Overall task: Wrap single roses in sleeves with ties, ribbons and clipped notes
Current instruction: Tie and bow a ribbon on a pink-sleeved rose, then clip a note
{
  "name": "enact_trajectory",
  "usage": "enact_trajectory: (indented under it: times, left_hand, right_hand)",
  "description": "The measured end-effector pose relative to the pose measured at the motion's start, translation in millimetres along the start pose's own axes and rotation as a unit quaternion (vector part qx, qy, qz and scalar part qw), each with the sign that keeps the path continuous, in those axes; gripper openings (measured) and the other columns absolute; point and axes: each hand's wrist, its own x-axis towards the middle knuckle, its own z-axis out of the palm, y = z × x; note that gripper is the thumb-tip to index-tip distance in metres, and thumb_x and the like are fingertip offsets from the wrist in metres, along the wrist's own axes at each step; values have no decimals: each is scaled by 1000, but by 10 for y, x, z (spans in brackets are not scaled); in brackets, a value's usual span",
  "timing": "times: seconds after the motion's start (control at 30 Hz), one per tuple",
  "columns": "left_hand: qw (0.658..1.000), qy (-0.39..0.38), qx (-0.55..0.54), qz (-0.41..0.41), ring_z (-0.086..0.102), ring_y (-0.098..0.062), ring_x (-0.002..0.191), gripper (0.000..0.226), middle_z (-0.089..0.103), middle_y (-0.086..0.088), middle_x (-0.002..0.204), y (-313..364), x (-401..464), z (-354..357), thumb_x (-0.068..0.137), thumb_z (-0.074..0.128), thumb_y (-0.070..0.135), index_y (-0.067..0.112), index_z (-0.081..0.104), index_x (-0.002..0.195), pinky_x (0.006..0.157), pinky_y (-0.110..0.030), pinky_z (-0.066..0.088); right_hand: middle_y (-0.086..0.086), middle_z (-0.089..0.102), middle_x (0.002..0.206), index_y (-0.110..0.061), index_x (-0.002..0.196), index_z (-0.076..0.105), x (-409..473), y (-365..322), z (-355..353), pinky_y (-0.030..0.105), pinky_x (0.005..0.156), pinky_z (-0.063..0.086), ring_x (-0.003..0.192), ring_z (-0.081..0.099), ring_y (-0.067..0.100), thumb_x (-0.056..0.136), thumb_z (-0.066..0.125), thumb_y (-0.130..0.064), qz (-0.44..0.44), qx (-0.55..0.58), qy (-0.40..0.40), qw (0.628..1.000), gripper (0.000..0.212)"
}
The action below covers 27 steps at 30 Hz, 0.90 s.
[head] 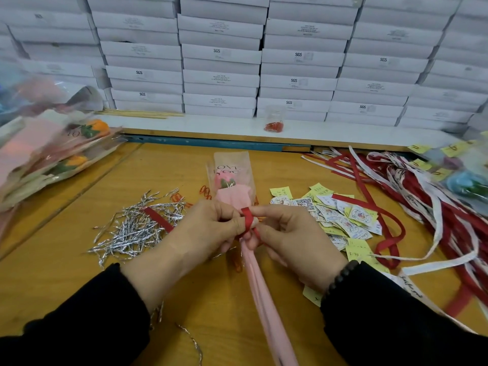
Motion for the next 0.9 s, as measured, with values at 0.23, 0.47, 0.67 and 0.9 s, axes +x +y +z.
enact_trajectory:
  times: [0.23, 0.47, 0.67, 0.9]
  left_hand:
    - [997, -42, -31, -51, 29, -14, 38, 30, 44, -7, 45, 27, -13, -52, 86, 60, 19, -11, 59, 79, 39, -19, 19]
    - [995, -74, -23, -57, 35, -5, 35, 15, 52, 5, 42, 51, -46, -16, 88, 54, 2, 6, 61, 75, 37, -15, 24]
    - [996, -67, 11, -49, 37, -6, 39, 19, 52, 0, 47, 53, -49, 21, 85, 51, -2, 10, 58, 71, 45, -21, 24]
    - [996, -27, 54, -66, 46, -3, 39, 18, 60, -7, 56, 38, -34, -34, 89, 52, 4, 12, 51, 73, 41, -14, 33]
  right_hand:
    - [7, 58, 60, -10, 104, 65, -40, -25, 2, 3, 38, 34, 33, 48, -4, 88, 47, 14, -61, -27, 5, 998, 34]
    - [12, 59, 66, 6, 95, 59, -39, -37, -54, 3, 38, 35, 32, 48, -4, 88, 47, 15, -70, -51, -28, 996, 17]
    - [17, 61, 70, 6, 89, 54, -14, -34, -70, 4, 37, 34, 31, 47, -4, 88, 51, 11, -56, -110, -11, 992, 6]
    - [5, 66, 73, -12, 80, 49, 24, -18, -153, 18, 36, 35, 31, 42, 6, 93, 50, -7, 5, -229, 7, 973, 14]
